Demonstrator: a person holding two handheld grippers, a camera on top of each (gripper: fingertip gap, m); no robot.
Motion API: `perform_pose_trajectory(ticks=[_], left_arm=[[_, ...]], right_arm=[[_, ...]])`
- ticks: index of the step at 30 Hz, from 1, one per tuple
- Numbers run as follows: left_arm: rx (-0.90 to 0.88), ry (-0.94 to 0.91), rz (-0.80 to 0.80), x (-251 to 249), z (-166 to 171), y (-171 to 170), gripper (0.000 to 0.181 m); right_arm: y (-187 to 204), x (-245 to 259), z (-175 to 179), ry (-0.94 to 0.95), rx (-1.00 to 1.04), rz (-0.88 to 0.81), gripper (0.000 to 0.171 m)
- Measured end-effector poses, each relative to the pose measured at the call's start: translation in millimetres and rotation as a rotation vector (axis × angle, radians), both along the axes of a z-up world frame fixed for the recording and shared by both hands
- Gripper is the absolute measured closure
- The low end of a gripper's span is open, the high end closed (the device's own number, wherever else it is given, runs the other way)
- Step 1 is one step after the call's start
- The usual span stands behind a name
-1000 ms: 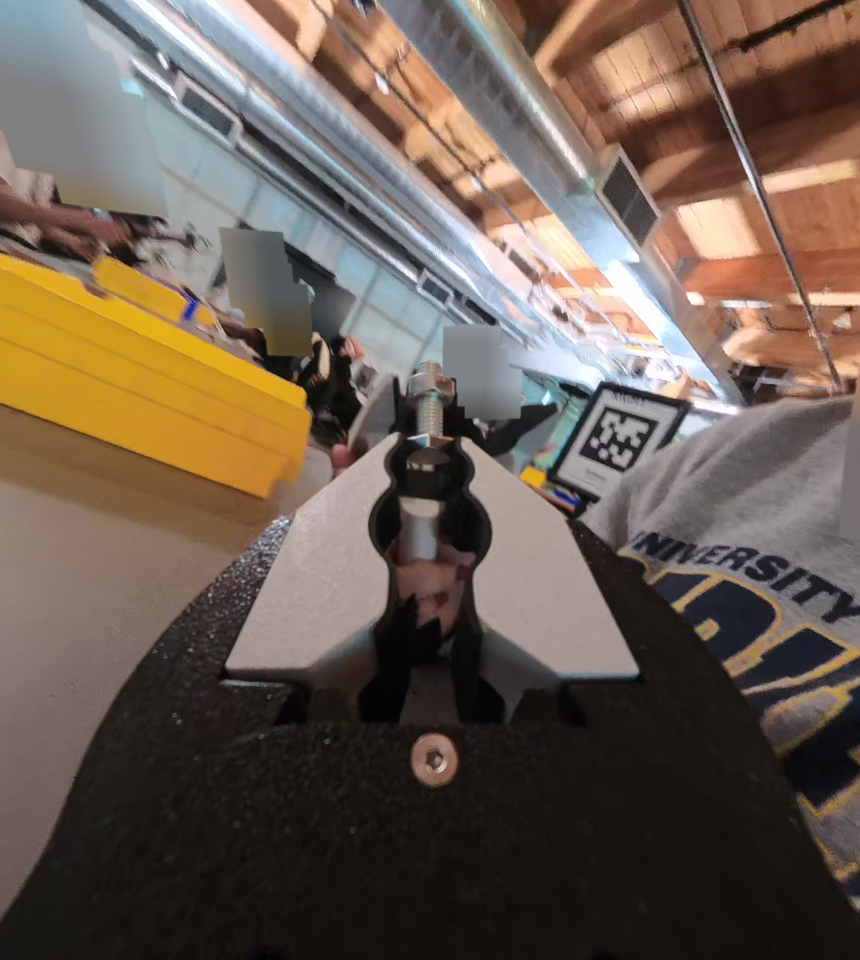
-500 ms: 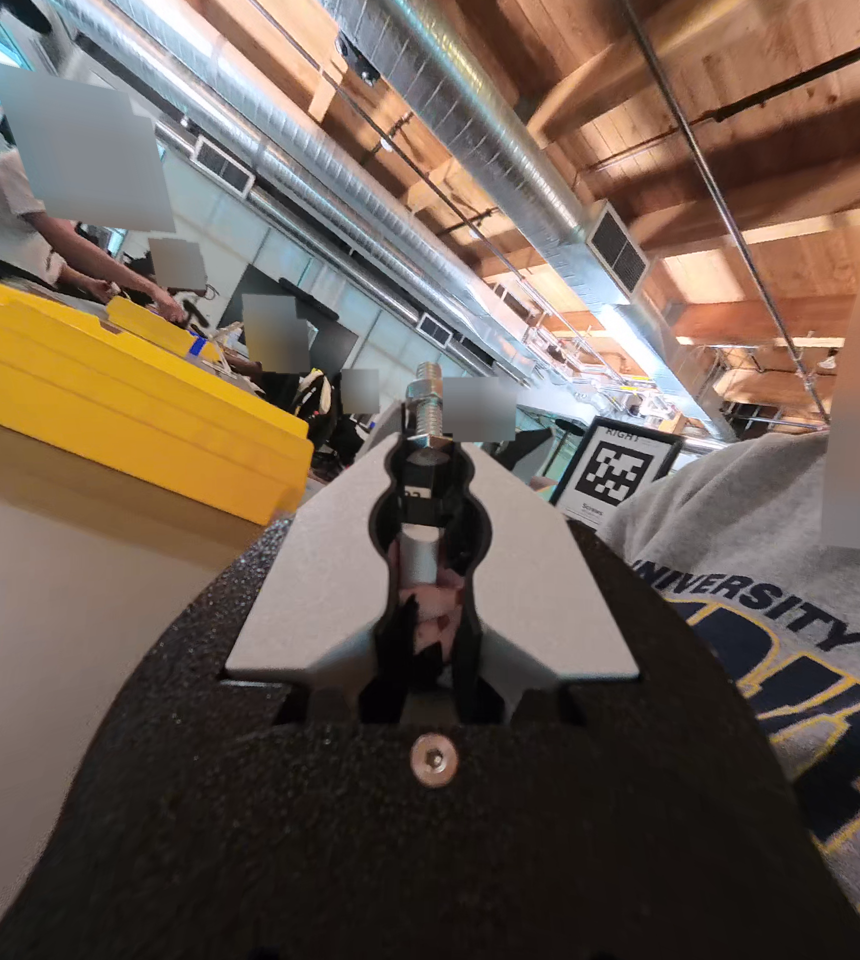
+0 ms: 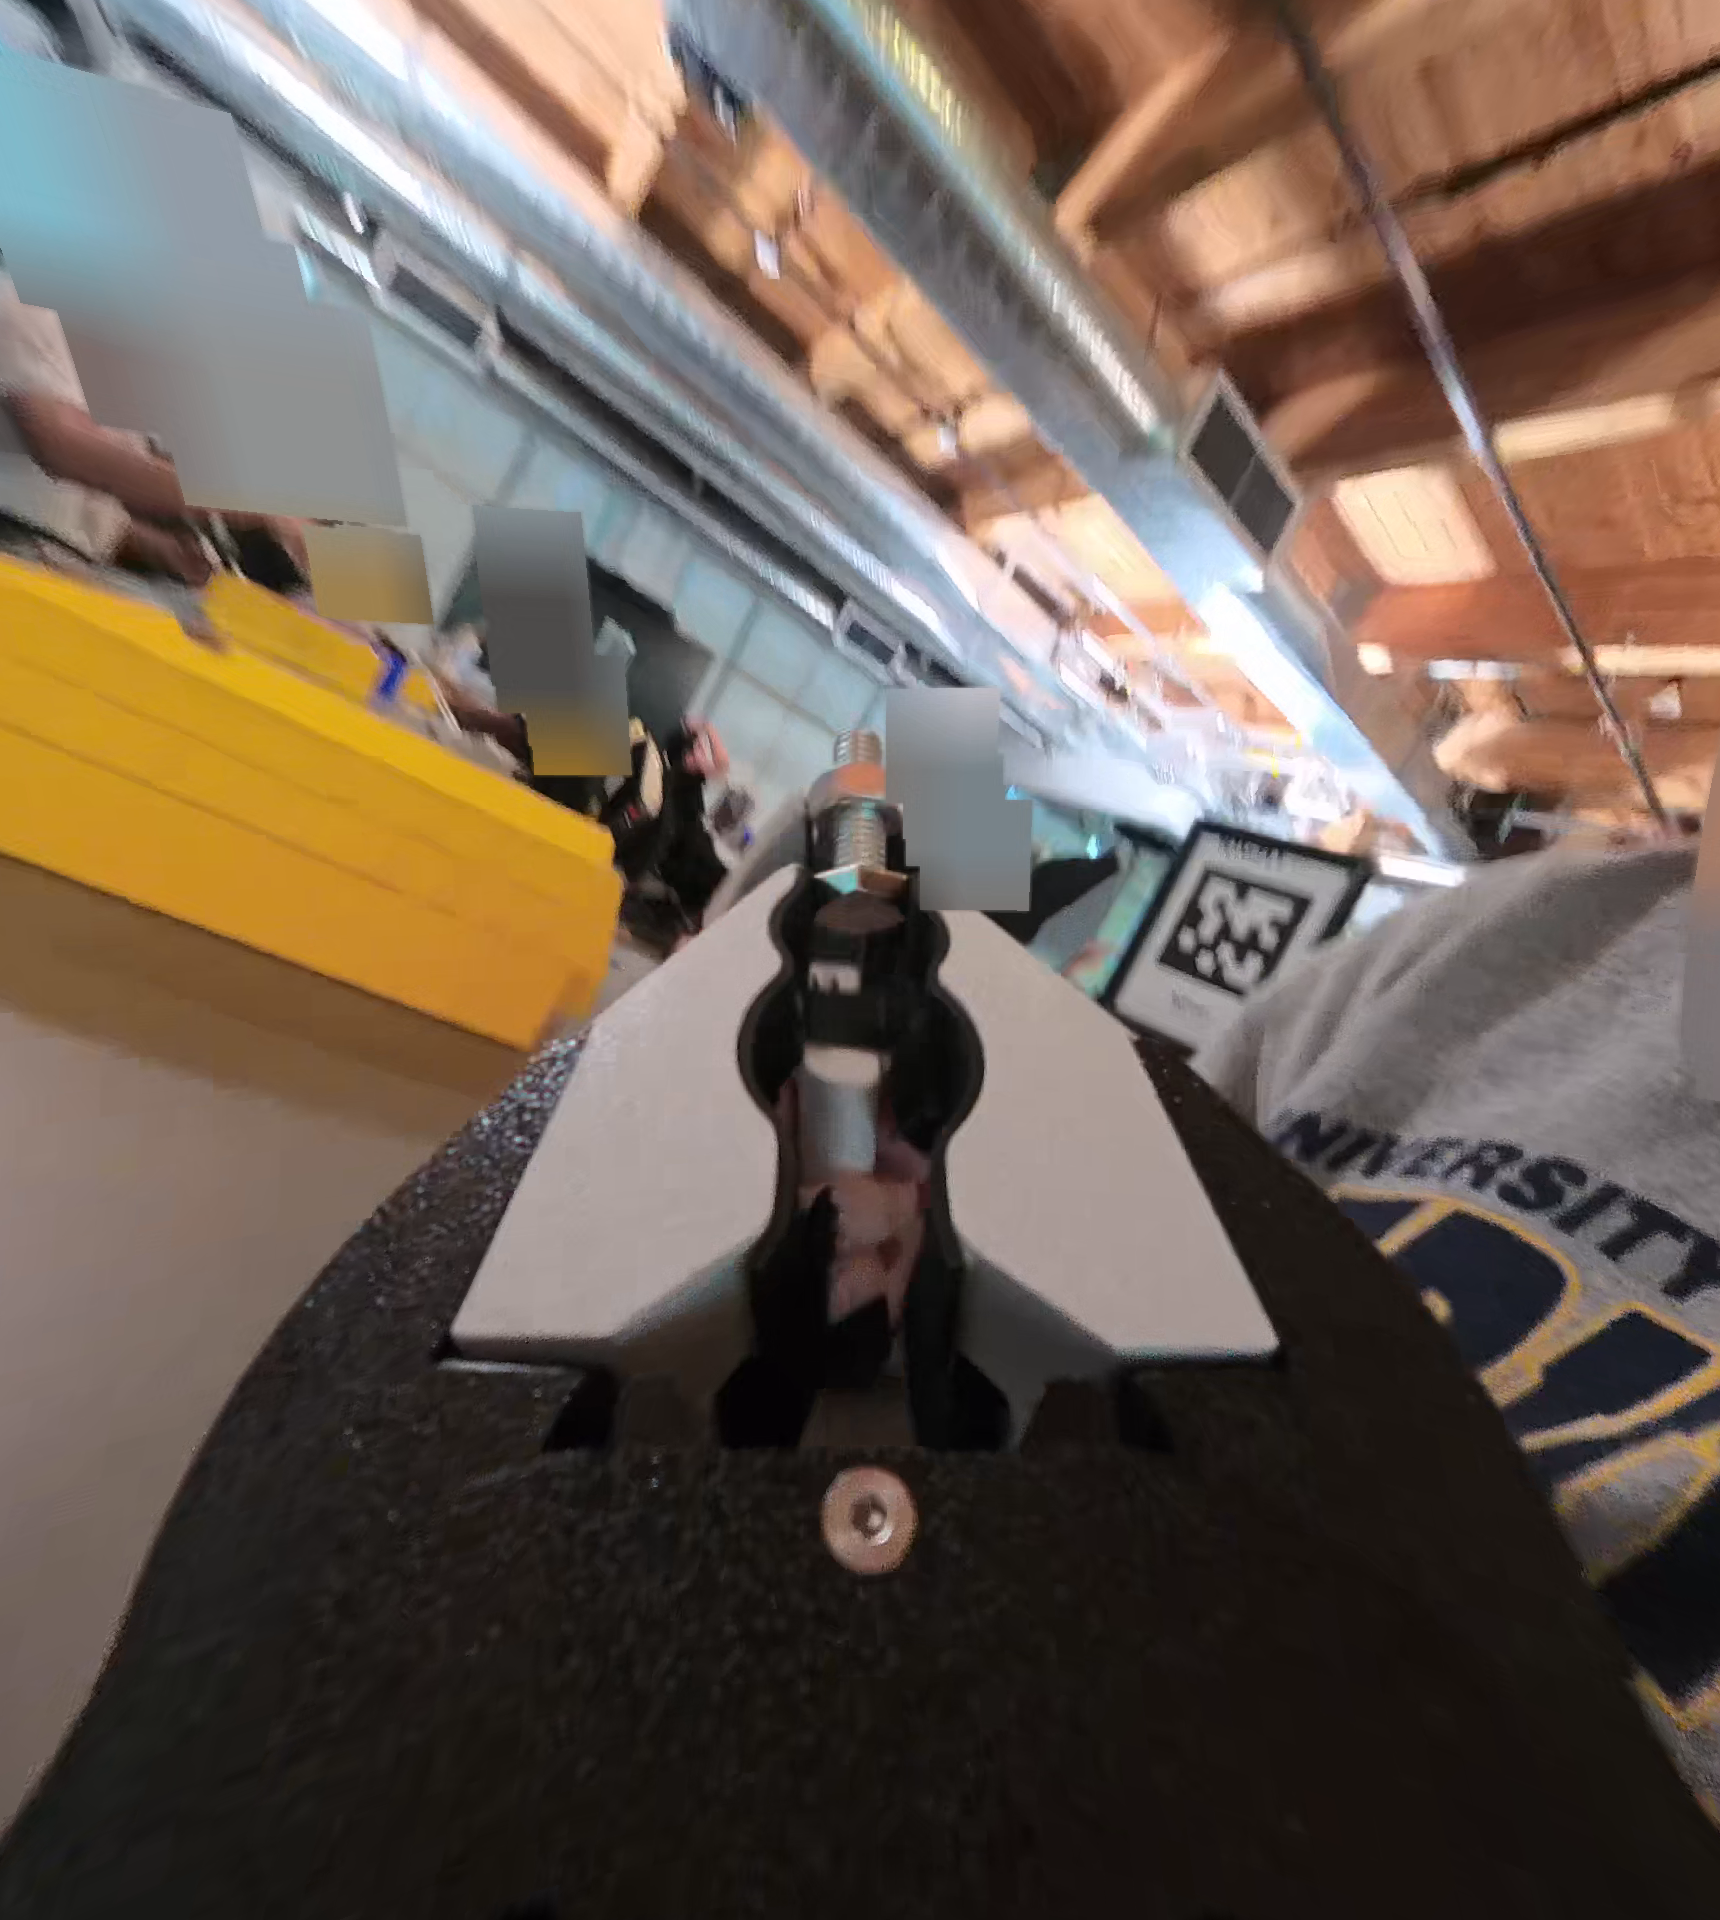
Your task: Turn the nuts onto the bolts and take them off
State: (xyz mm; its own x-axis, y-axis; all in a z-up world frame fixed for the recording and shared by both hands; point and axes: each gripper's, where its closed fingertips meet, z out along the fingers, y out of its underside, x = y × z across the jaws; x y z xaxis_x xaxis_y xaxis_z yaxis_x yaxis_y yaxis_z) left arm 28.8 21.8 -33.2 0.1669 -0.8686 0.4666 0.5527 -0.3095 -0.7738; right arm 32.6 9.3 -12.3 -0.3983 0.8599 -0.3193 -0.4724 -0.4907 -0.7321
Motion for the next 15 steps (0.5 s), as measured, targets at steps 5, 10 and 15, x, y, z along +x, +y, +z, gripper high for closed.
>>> perform_pose_trajectory(ticks=[5,10,15], left_arm=[[-0.040,0.003,0.005,-8,-6,4,0.167],[-0.055,0.094,-0.220,36,-16,-17,0.167],[-0.112,0.061,-0.181,33,-22,-5,0.167]], right_arm=[[6,0,-2,-0.012,0.005,-0.039,0.110],[5,-2,-4,-0.020,-0.013,-0.008,0.107],[-5,-3,-3,-0.025,0.033,0.007,0.107]])
